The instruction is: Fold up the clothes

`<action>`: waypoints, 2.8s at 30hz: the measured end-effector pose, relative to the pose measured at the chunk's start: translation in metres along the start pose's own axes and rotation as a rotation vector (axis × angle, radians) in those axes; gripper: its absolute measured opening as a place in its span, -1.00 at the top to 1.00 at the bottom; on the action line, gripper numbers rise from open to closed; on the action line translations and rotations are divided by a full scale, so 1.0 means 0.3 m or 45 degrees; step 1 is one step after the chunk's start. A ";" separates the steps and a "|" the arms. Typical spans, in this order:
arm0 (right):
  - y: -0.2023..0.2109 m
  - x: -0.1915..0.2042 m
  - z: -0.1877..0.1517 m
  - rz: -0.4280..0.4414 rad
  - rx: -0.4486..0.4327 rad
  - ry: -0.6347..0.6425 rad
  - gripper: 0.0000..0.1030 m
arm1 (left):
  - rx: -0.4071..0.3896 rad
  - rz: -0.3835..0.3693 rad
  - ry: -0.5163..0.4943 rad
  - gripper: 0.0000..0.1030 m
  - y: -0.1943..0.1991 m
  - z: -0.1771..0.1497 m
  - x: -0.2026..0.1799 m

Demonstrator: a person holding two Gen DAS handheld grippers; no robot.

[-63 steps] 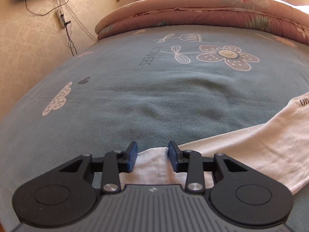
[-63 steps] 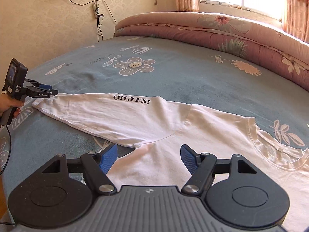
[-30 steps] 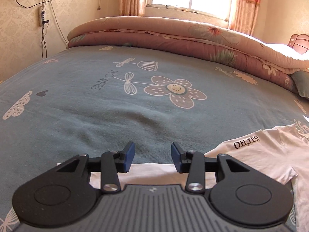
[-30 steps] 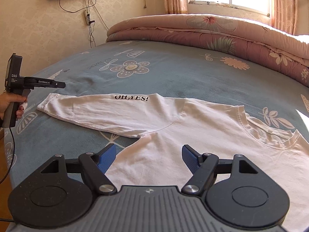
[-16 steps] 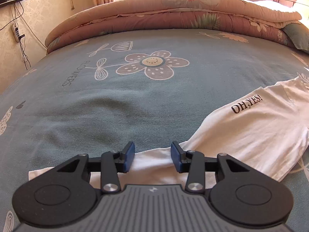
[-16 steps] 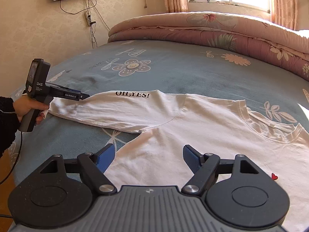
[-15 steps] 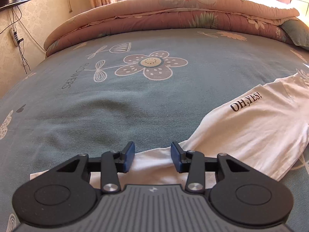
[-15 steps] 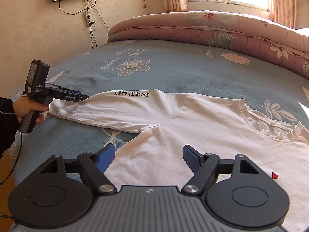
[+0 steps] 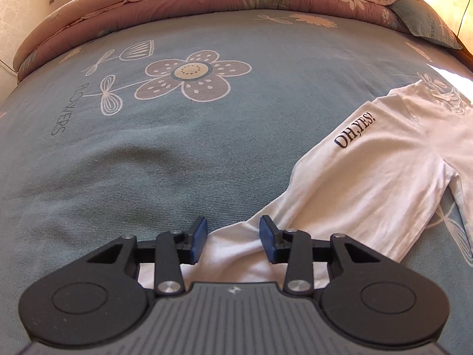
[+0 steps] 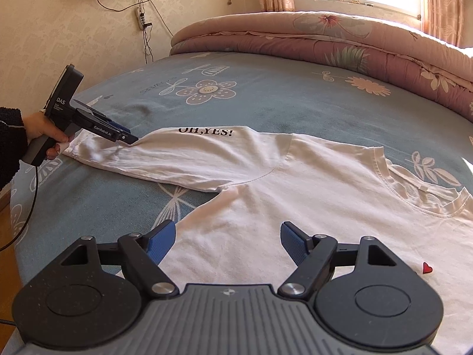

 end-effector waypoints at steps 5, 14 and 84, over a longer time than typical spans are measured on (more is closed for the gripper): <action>0.012 0.010 0.005 -0.001 -0.020 0.001 -0.59 | -0.064 0.127 0.036 0.96 -0.004 0.012 0.014; 0.046 -0.014 0.016 0.000 -0.050 -0.049 -0.59 | -0.182 0.090 0.184 0.73 0.084 0.037 0.038; 0.009 0.002 -0.045 0.003 0.017 -0.112 -0.67 | -0.109 -0.392 0.743 -0.08 0.028 0.029 -0.017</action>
Point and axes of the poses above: each gripper's, at about its wrist camera, not at the fingertips, and y roughly against the way its jaws point, x to its left, z to its top, the point moved 9 cm from there along -y, roughly the way its jaws point, and after that the axes turned 4 degrees about y, right-handed, at the moved point
